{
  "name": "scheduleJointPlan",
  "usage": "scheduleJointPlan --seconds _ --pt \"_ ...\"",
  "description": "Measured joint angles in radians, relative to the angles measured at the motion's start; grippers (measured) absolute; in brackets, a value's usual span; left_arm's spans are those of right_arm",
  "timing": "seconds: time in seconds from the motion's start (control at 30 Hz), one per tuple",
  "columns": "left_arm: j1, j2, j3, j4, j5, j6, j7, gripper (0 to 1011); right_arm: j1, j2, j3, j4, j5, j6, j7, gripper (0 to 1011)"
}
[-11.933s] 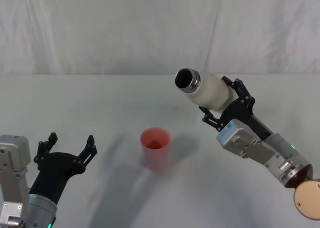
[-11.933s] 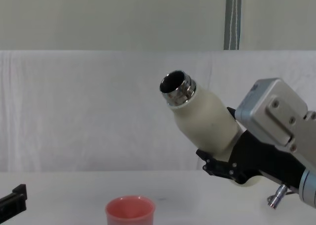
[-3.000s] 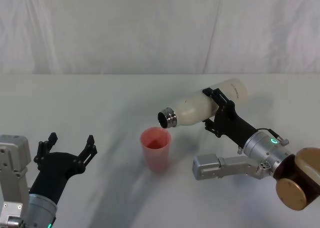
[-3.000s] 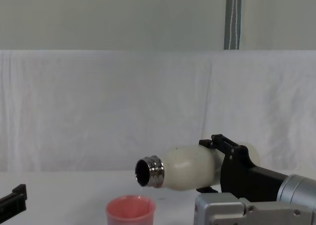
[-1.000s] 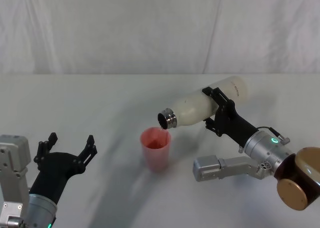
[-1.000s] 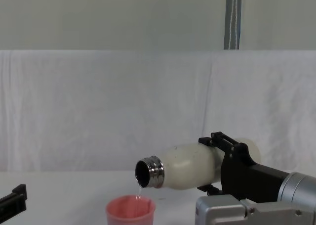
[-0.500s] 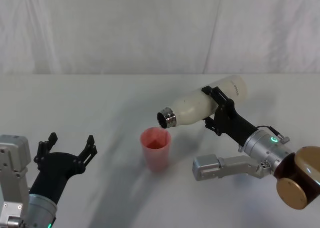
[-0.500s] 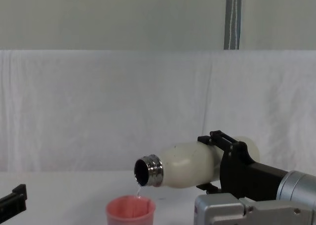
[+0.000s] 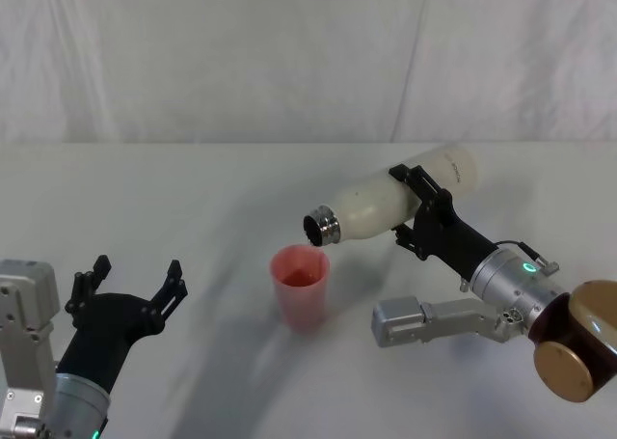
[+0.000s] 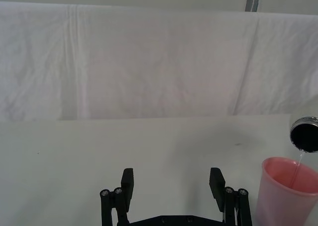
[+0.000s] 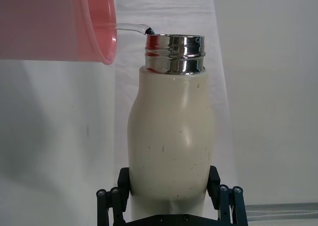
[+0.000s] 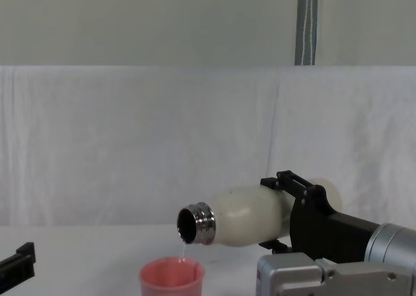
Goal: Grasp the thermos with one hand and pour water into the cup lid.
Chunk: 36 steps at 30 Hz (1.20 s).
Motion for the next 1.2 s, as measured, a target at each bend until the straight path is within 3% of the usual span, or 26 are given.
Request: scheduleJointPlan --seconds 1.2 --pt "0.0 0.0 0.0 0.0 0.0 0.0 0.0 1001 -0.013 0.005 0.01 -0.016 0.013 0.002 0.003 952"
